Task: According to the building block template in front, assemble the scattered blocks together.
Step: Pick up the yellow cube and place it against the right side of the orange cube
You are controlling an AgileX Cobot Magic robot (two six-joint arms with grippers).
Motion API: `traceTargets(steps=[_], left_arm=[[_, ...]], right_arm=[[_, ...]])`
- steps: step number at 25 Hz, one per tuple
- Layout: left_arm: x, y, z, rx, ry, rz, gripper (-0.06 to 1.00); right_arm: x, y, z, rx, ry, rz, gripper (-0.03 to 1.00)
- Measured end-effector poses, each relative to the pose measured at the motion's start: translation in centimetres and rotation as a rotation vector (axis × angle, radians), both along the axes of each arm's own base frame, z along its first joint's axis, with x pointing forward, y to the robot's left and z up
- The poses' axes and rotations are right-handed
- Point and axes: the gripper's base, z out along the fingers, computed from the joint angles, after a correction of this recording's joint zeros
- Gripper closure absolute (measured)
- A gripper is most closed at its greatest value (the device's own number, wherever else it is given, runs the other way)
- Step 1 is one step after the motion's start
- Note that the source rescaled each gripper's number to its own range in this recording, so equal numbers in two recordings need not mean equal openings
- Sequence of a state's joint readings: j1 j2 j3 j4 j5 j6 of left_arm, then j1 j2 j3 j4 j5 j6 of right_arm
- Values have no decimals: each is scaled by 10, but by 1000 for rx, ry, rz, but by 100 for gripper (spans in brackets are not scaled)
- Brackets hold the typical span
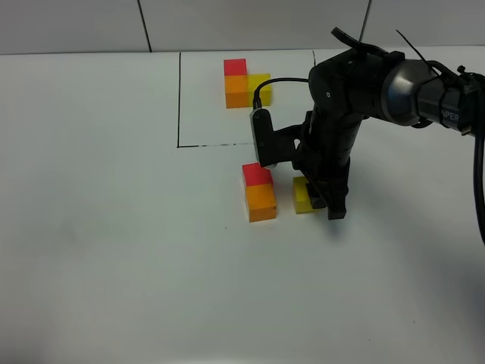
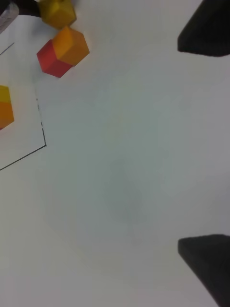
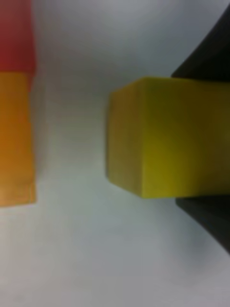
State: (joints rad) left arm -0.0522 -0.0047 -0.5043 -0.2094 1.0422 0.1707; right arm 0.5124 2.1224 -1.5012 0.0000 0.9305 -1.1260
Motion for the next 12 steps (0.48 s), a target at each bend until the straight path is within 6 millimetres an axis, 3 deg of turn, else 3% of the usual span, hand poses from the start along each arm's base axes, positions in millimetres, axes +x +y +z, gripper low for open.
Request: traceTargets(steps=[12], left_arm=[[0, 0, 0, 0, 0, 0, 14]], right_arm=[[-2, 11, -10, 37, 13, 1, 96]])
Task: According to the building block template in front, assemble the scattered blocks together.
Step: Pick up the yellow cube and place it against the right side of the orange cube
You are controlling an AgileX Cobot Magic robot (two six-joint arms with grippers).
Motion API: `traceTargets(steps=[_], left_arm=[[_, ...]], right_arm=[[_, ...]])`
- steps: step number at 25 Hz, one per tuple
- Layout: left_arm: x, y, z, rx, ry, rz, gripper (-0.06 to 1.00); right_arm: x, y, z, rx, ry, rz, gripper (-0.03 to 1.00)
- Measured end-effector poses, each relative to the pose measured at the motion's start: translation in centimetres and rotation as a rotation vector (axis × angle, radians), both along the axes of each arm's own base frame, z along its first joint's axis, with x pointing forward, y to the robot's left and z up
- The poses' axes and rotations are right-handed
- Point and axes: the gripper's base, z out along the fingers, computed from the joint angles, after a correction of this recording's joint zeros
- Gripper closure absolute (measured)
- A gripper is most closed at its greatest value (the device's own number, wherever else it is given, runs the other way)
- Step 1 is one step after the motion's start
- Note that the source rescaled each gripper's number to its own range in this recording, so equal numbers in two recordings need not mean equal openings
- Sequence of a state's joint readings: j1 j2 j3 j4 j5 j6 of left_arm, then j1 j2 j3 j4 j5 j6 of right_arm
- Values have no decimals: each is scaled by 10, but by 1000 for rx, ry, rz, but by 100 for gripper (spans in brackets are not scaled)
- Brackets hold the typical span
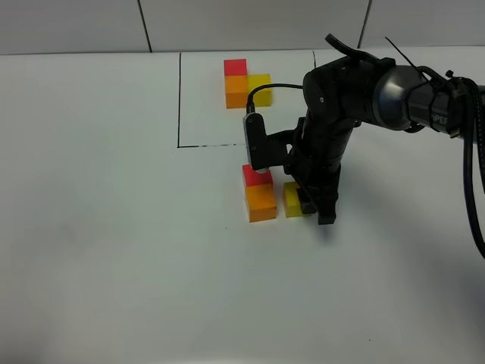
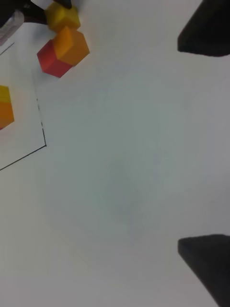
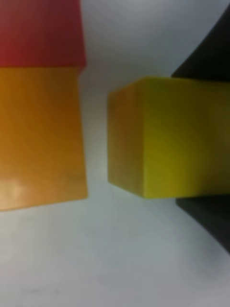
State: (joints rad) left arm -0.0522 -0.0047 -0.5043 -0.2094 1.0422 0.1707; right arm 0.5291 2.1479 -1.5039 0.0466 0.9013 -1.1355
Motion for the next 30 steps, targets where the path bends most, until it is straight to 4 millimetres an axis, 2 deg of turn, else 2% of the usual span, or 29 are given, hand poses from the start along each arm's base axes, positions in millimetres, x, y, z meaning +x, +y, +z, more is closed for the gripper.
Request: traceTargets(steps=[30], left_arm=[[0, 0, 0, 0, 0, 0, 14]], right_arm=[[0, 15, -5, 90, -15, -25, 96]])
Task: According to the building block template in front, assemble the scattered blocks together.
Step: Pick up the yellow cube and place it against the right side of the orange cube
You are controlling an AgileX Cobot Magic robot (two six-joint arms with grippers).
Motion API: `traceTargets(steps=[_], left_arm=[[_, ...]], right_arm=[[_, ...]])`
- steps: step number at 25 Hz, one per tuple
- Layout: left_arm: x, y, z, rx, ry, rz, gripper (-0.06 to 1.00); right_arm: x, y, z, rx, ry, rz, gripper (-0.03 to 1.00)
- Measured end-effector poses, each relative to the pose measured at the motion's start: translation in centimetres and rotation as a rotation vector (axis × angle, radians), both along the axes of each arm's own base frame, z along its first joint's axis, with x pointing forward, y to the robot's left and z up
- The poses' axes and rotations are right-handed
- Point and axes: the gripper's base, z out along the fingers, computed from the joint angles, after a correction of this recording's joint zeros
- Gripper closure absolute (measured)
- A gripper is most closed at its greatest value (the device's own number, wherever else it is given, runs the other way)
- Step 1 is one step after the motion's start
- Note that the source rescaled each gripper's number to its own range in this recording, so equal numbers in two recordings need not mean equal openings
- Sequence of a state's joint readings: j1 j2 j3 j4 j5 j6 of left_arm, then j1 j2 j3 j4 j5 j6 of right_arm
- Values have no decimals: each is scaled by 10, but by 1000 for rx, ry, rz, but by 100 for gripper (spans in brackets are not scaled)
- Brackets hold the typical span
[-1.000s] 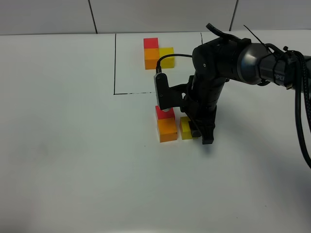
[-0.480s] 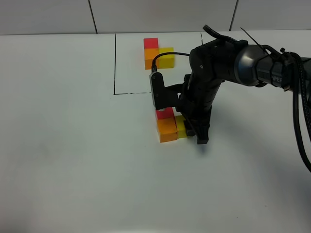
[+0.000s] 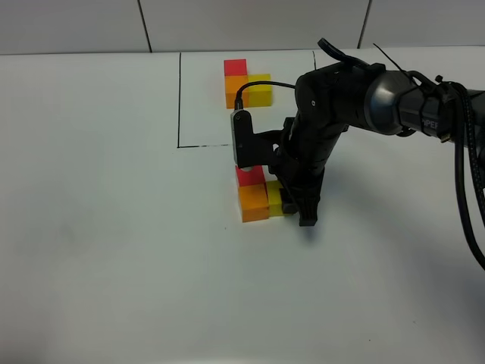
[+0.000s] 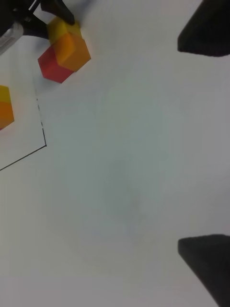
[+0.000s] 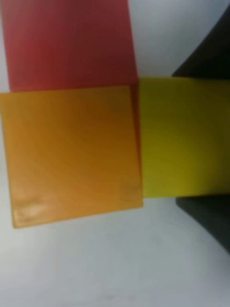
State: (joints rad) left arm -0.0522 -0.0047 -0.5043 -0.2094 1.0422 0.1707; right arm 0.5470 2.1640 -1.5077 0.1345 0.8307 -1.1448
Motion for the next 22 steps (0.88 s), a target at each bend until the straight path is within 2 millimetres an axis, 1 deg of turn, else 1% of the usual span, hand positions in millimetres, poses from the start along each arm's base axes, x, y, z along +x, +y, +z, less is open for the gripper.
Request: traceTargets(steps=[22], left_arm=[[0, 0, 0, 0, 0, 0, 14]], right_arm=[[-5, 3, 0, 32, 72, -55, 96]])
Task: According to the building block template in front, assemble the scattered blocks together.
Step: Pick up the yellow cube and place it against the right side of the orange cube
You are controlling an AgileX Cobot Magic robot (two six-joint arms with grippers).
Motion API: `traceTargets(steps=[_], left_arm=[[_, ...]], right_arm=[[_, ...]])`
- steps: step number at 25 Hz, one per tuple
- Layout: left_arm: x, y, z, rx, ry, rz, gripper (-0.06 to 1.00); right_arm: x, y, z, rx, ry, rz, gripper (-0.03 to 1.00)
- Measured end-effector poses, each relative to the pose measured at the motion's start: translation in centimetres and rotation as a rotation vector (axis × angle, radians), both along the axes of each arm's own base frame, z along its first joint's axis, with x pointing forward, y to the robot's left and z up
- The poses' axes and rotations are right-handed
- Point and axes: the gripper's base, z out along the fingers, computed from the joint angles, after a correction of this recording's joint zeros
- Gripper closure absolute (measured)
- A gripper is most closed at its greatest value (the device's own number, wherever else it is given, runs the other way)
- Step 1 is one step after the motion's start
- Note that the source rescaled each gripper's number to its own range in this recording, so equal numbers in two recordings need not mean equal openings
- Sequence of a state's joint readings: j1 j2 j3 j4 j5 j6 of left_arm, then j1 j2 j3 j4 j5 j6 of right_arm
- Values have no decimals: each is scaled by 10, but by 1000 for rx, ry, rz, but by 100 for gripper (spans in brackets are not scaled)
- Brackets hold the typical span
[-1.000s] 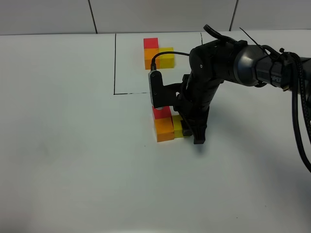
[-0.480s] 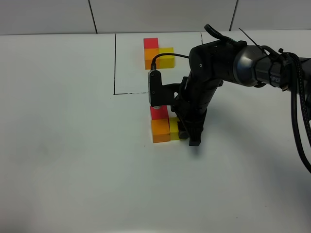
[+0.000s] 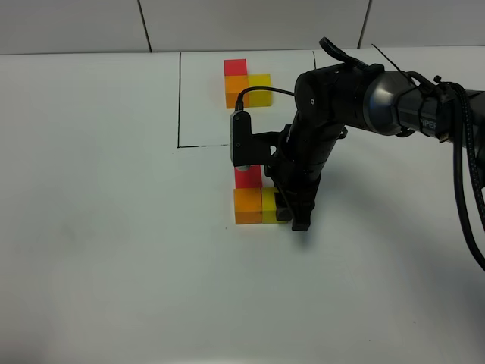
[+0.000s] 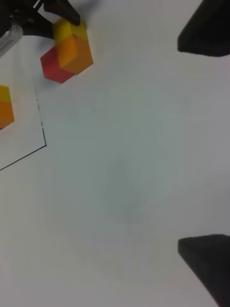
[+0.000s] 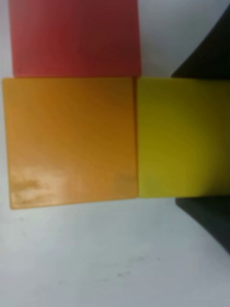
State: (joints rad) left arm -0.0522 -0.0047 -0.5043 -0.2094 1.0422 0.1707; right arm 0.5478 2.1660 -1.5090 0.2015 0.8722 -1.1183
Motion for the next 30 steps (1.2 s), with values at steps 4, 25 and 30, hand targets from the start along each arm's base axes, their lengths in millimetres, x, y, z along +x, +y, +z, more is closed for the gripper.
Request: traceTargets(steps=[4, 25, 30], left_arm=[[0, 0, 0, 0, 0, 0, 14], [0, 0, 0, 0, 0, 0, 14], [0, 0, 0, 0, 0, 0, 14]], right_arm=[[0, 0, 0, 3, 2, -2, 96], [1, 1, -4, 9, 3, -9, 87], [0, 2, -4, 3, 4, -14, 33]])
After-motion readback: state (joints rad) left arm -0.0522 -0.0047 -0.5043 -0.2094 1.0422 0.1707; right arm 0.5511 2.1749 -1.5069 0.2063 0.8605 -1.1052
